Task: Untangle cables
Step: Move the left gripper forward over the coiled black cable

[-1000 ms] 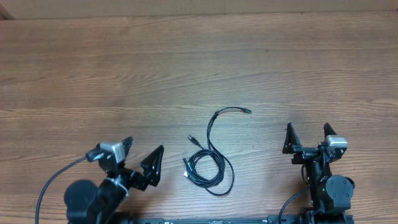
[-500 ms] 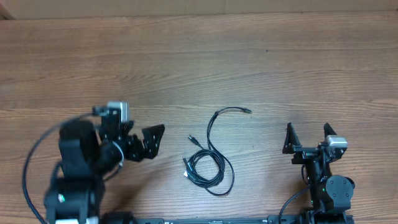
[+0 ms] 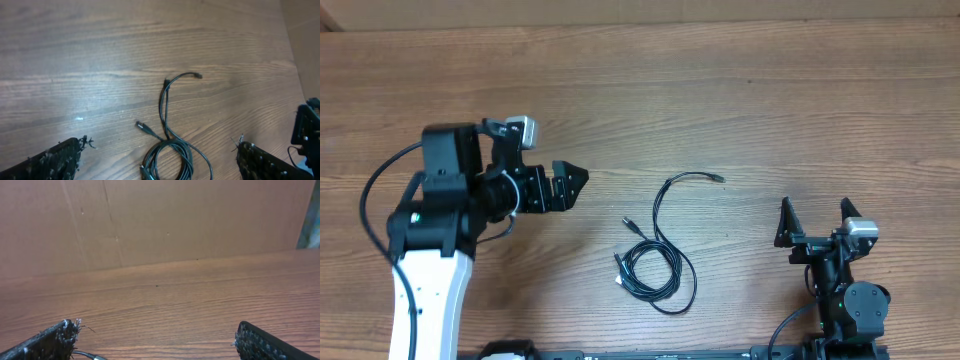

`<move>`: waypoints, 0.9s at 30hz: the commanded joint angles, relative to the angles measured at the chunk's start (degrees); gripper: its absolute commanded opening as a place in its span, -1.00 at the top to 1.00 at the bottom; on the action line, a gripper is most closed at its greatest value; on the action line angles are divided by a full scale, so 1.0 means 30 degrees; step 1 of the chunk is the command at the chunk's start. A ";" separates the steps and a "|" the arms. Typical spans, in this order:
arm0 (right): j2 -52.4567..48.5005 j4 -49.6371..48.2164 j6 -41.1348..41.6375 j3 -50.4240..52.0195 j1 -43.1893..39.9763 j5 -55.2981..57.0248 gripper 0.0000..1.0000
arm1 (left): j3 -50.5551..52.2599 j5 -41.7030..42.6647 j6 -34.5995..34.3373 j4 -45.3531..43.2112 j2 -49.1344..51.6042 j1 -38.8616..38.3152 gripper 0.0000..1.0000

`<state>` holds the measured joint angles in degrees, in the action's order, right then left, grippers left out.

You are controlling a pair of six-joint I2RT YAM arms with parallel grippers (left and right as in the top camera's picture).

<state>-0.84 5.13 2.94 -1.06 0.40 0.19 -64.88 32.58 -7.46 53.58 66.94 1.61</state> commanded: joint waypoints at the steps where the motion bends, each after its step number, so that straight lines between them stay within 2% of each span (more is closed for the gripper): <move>1: 0.0189 -0.0124 -0.0138 0.0204 -0.0051 -0.0109 -1.00 | -0.0313 -0.0022 -0.0372 -0.0087 0.0852 0.0095 -1.00; 3: 0.0189 -0.0124 -0.0138 0.0204 -0.0051 -0.0109 -1.00 | -0.0313 -0.0066 0.0044 0.0146 0.1384 0.0022 -0.98; 4: 0.0189 -0.0124 -0.0138 0.0204 -0.0051 -0.0109 -1.00 | -0.0313 -0.0080 0.0393 0.0313 0.1596 -0.0073 -0.89; 6: 0.0189 -0.0124 -0.0138 0.0204 -0.0051 -0.0109 -1.00 | -0.0313 -0.0444 0.0852 0.0845 0.2004 -0.0532 -0.84; 9: 0.0189 -0.0124 -0.0138 0.0204 -0.0051 -0.0109 -0.99 | -0.0306 -0.2397 0.0860 0.1508 0.2448 -0.1625 -0.75; 11: 0.0189 -0.0124 -0.0138 0.0204 -0.0051 -0.0109 -1.00 | -0.0299 -0.4182 0.0852 0.1690 0.2725 -0.2834 -0.55; 15: 0.0189 -0.0124 -0.0138 0.0204 -0.0051 -0.0109 -1.00 | -0.0299 -0.7104 0.0852 0.1399 0.3381 -0.5603 -0.43; 19: 0.0189 -0.0124 -0.0138 0.0204 -0.0051 -0.0109 -1.00 | -0.0299 -0.8969 0.0860 0.0160 0.4473 -0.8153 -0.16; 23: 0.0189 -0.0124 -0.0138 0.0204 -0.0051 -0.0109 -0.99 | -0.0299 -0.9377 0.0860 -0.1013 0.5829 -0.9704 -0.15; 27: 0.0189 -0.0124 -0.0138 0.0204 -0.0051 -0.0109 -1.00 | -0.0299 -0.9355 0.0772 -0.0721 0.7111 -1.0666 -0.09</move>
<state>-0.84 5.10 2.94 -1.06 0.40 0.19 -64.88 6.63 -5.56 50.94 86.21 -28.84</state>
